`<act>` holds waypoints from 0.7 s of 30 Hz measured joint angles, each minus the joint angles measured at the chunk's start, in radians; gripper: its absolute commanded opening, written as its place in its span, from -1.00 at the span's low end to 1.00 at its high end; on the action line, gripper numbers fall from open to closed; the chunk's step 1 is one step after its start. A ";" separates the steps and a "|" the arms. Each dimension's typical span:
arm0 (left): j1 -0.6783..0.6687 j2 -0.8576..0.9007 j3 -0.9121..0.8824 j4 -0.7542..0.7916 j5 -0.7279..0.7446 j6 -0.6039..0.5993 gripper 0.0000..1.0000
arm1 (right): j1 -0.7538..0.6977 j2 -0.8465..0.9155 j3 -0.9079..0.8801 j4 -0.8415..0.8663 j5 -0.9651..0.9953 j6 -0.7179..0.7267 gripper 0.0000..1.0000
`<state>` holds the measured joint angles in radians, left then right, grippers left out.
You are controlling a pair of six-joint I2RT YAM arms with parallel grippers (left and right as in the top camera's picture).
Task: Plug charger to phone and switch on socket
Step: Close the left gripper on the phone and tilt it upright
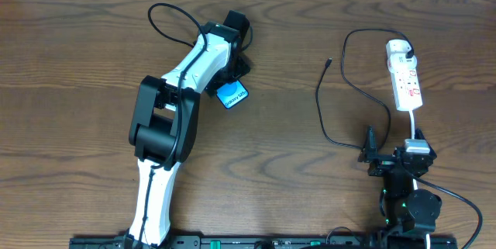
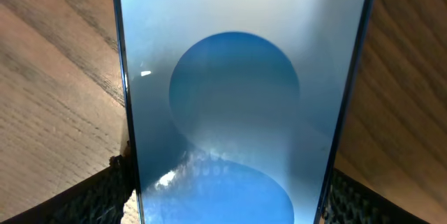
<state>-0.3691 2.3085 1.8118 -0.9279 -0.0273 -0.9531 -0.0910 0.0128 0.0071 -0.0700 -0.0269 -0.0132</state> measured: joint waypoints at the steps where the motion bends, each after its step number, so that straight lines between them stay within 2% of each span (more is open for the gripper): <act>1: 0.000 0.000 0.000 0.000 0.000 0.002 0.64 | 0.000 0.000 0.000 0.000 0.000 0.000 0.99; 21: 0.000 -0.001 0.002 -0.037 0.000 0.075 0.61 | 0.000 0.000 0.000 0.000 0.000 0.000 0.99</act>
<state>-0.3695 2.3074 1.8137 -0.9653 -0.0273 -0.8783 -0.0910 0.0128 0.0071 -0.0700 -0.0269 -0.0132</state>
